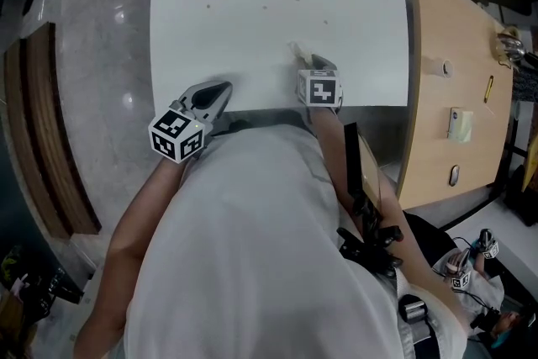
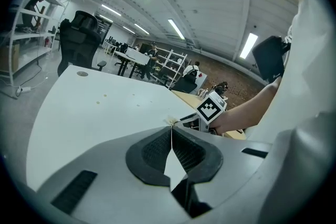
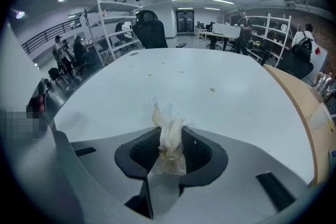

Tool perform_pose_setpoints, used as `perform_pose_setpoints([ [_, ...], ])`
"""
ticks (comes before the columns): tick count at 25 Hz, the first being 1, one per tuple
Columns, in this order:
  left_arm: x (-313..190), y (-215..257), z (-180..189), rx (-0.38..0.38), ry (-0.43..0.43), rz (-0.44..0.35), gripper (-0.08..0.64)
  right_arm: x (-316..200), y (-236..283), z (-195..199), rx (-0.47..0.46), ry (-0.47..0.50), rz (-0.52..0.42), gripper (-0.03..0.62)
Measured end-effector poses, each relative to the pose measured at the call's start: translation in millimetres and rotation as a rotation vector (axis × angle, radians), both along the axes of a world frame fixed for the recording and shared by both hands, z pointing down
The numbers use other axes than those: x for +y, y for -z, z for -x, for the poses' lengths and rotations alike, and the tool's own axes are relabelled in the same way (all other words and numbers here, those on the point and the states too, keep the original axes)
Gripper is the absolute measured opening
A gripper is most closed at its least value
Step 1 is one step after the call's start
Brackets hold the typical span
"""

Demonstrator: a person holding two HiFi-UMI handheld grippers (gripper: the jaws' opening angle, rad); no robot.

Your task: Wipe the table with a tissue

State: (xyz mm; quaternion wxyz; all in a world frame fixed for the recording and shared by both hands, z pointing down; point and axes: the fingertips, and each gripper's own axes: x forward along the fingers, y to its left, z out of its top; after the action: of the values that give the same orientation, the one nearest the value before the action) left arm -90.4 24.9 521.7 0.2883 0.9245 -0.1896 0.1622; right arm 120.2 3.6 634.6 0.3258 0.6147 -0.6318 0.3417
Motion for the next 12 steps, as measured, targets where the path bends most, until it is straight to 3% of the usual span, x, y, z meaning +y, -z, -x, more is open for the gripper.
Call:
perform_pose_setpoints([
  [5, 2.7, -0.8, -1.3, -0.002, -0.009, 0.001, 0.008, -8.9, 3.5, 25.1, -0.008, 0.118, -0.016, 0.111],
  [12, 3.2, 4.1, -20.8, 0.002, -0.047, -0.009, 0.008, 9.2, -2.9, 72.5, -0.03, 0.447, 0.042, 0.112],
])
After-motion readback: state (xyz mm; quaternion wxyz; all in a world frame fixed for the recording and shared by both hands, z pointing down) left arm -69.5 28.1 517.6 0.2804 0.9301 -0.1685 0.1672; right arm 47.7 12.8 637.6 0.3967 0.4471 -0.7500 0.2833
